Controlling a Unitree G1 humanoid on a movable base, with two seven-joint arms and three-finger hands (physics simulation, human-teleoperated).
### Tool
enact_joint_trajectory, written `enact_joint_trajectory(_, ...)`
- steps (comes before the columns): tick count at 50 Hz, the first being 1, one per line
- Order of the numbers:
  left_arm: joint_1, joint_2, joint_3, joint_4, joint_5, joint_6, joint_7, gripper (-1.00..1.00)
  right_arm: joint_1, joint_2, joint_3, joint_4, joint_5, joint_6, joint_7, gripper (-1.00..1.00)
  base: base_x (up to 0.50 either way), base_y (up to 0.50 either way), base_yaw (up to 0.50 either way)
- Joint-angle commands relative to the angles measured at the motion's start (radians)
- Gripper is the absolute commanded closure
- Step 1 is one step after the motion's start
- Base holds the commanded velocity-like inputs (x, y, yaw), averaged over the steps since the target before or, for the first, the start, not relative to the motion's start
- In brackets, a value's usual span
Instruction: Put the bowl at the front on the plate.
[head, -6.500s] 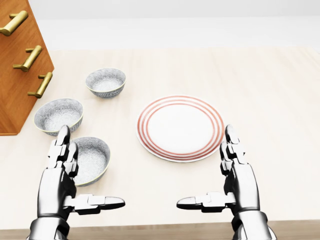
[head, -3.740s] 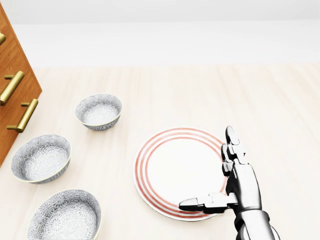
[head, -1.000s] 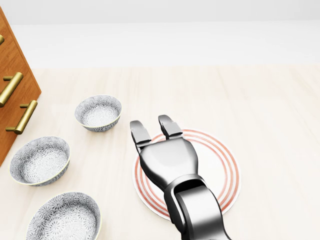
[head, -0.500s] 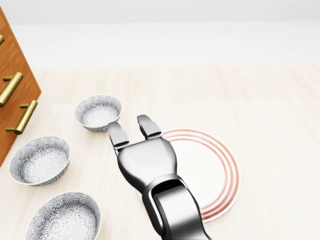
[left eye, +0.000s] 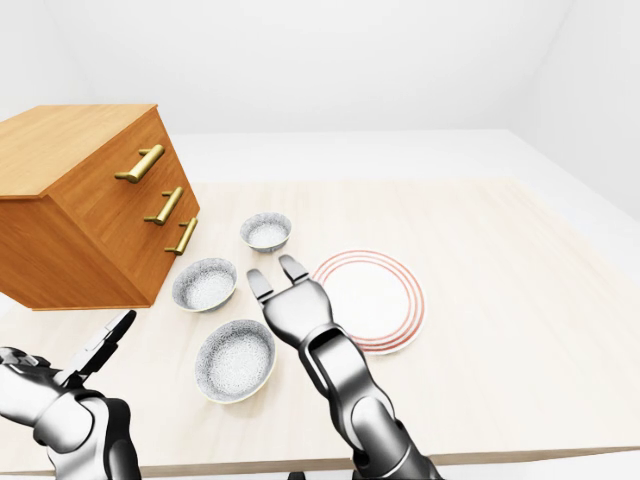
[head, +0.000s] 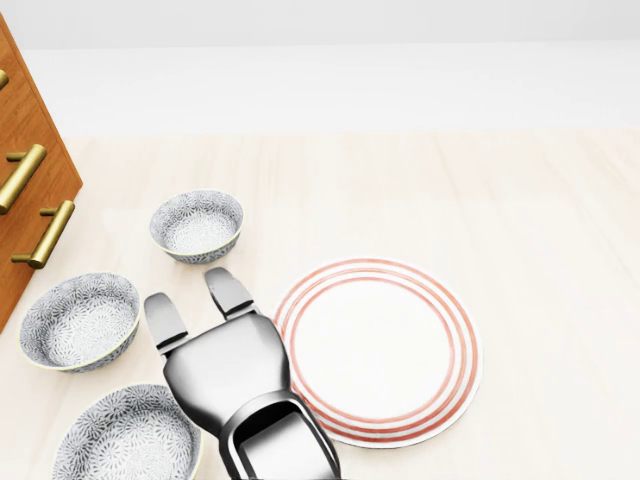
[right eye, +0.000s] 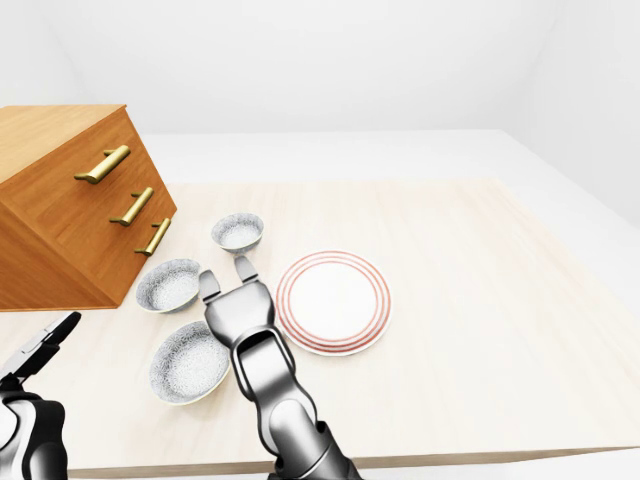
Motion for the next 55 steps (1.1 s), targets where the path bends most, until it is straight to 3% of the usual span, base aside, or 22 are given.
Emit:
enact_joint_trajectory(1, 0.003, -0.001, 0.003, -0.009, 0.0, 0.0, 0.0, -1.0, 0.03, 0.028, 0.09, 0.061, -0.008, -0.051, 0.0, -1.0, 0.0, 0.0, 0.0)
enact_joint_trajectory(6, -0.002, -0.001, 0.003, 0.001, 0.001, 0.0, 0.0, -1.0, 0.036, 0.023, 0.11, 0.131, 0.031, -0.098, 0.0, -1.0, 0.0, 0.0, 0.0)
enact_joint_trajectory(8, 0.0, -0.001, 0.002, 0.002, 0.0, 0.0, 0.0, -1.0, 0.042, 0.027, 0.115, 0.146, 0.029, -0.095, 0.0, -1.0, 0.0, 0.0, 0.0)
enact_joint_trajectory(13, 0.0, 0.0, 0.003, -0.003, -0.002, 0.0, 0.0, -1.0, 0.049, 0.017, 0.141, 0.151, 0.035, -0.153, 0.0, -1.0, 0.0, 0.0, 0.0)
enact_joint_trajectory(28, 0.002, -0.002, 0.005, -0.012, 0.0, 0.0, 0.0, -1.0, 0.085, -0.006, 0.202, 0.123, 0.056, -0.153, 0.0, -1.0, 0.0, 0.0, 0.0)
enact_joint_trajectory(41, 0.002, -0.003, 0.008, -0.014, 0.0, 0.0, 0.0, -1.0, 0.105, -0.056, 0.172, 0.121, 0.059, -0.153, 0.0, -1.0, 0.0, 0.0, 0.0)
enact_joint_trajectory(55, 0.002, -0.002, 0.007, -0.013, -0.001, 0.0, 0.0, -1.0, 0.106, -0.056, 0.17, 0.119, 0.058, -0.153, 0.0, -1.0, 0.0, 0.0, 0.0)
